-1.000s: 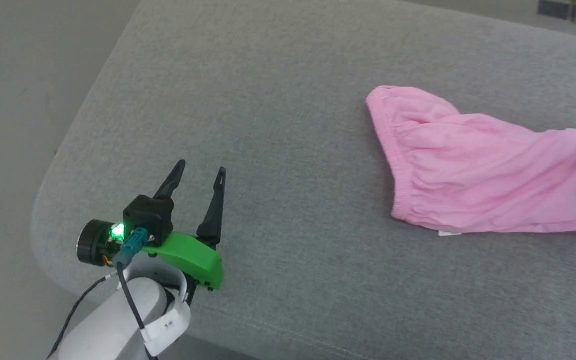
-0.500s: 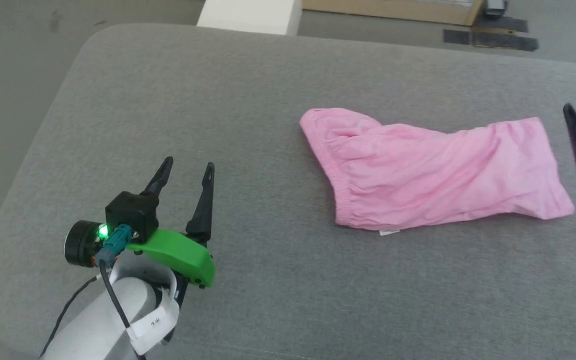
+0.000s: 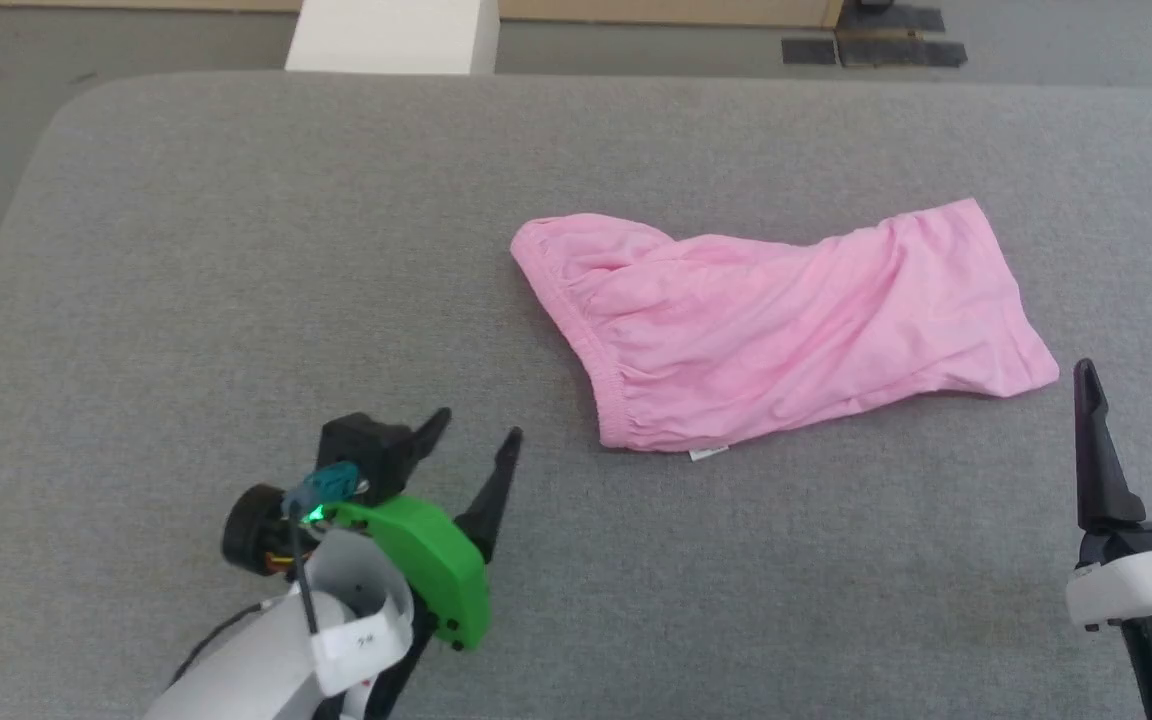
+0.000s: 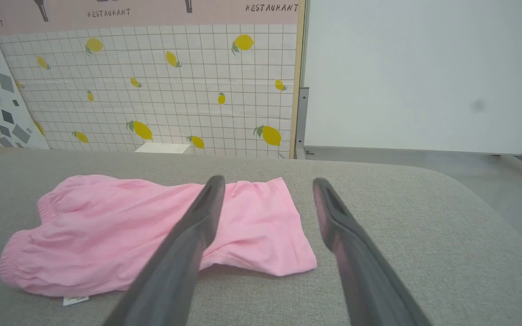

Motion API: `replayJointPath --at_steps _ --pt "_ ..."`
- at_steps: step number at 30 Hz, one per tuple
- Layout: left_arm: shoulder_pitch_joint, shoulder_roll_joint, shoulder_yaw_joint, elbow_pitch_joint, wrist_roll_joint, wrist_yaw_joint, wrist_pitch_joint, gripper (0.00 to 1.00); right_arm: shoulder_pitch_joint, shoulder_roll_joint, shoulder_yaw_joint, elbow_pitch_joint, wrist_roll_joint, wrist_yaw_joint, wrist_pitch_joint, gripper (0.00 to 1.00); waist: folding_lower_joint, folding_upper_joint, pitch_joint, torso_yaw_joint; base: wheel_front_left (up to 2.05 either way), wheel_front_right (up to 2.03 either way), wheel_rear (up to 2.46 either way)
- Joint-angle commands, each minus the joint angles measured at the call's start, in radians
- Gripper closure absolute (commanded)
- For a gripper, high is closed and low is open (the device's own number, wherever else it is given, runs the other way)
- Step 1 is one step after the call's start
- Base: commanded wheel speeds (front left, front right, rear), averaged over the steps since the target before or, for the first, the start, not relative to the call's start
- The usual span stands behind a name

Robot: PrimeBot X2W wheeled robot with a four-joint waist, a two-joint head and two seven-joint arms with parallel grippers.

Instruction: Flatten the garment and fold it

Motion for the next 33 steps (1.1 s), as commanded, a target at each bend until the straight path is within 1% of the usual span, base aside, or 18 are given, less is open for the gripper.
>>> replayJointPath --at_steps 1,3,7,10,13,18,22,23,24,28,31,33 --pt "-0.025 -0.013 -0.007 -0.001 -0.029 -0.019 0.029 0.0 0.013 0.025 -0.015 -0.022 -0.019 -0.001 0.004 0.0 0.0 0.0 0.038 -0.029 0.0 0.0 0.0" --pt "-0.054 -0.03 -0.018 0.002 -0.059 -0.045 0.082 0.0 0.022 0.047 -0.021 -0.043 -0.039 -0.001 0.009 0.0 0.0 0.0 0.06 -0.042 0.0 0.0 0.0" --pt "-0.118 -0.065 -0.025 0.024 -0.127 -0.085 0.187 0.0 0.019 0.066 -0.03 -0.067 -0.059 -0.001 0.013 0.0 0.0 0.0 0.101 -0.07 0.0 0.0 0.0" --pt "-0.158 -0.083 -0.024 0.051 -0.163 -0.101 0.243 0.0 0.008 0.074 -0.039 -0.068 -0.069 -0.001 0.011 0.0 0.0 0.0 0.124 -0.091 0.0 0.0 0.0" --pt "-0.196 -0.083 -0.027 0.092 -0.173 -0.099 0.297 0.0 -0.002 0.082 -0.042 -0.064 -0.075 -0.001 0.003 0.0 0.0 0.0 0.145 -0.11 0.0 0.0 0.0" --pt "-0.233 -0.086 -0.013 0.137 -0.18 -0.101 0.31 0.0 -0.004 0.096 -0.043 -0.049 -0.085 -0.001 -0.011 0.0 0.0 0.0 0.167 -0.124 0.0 0.0 0.0" --pt "-0.246 -0.094 -0.013 0.159 -0.192 -0.117 0.317 0.0 -0.004 0.104 -0.044 -0.036 -0.091 -0.001 -0.02 0.0 0.0 0.0 0.177 -0.122 0.0 0.0 0.0" --pt "-0.248 -0.095 -0.016 0.162 -0.195 -0.129 0.319 0.62 -0.005 0.106 -0.043 -0.032 -0.093 -0.001 -0.021 0.0 0.0 0.0 0.178 -0.119 0.0 0.0 0.0" --pt "-0.248 -0.095 -0.017 0.163 -0.196 -0.138 0.315 1.0 -0.006 0.107 -0.041 -0.029 -0.095 -0.001 -0.021 0.0 0.0 0.0 0.178 -0.117 0.0 0.0 0.0" --pt "-0.238 -0.09 -0.022 0.146 -0.187 -0.164 0.282 1.0 -0.005 0.11 -0.039 -0.012 -0.106 -0.001 -0.018 0.0 0.0 0.0 0.156 -0.096 0.0 0.0 0.0" --pt "-0.206 -0.07 -0.029 0.106 -0.175 -0.167 0.258 1.0 0.001 0.108 -0.044 0.002 -0.112 -0.001 -0.012 0.0 0.0 0.0 0.124 -0.076 0.0 0.0 0.0" --pt "-0.172 -0.052 -0.029 0.066 -0.176 -0.159 0.246 1.0 0.008 0.105 -0.049 0.006 -0.113 -0.001 -0.007 0.0 0.0 0.0 0.101 -0.059 0.0 0.0 0.0"
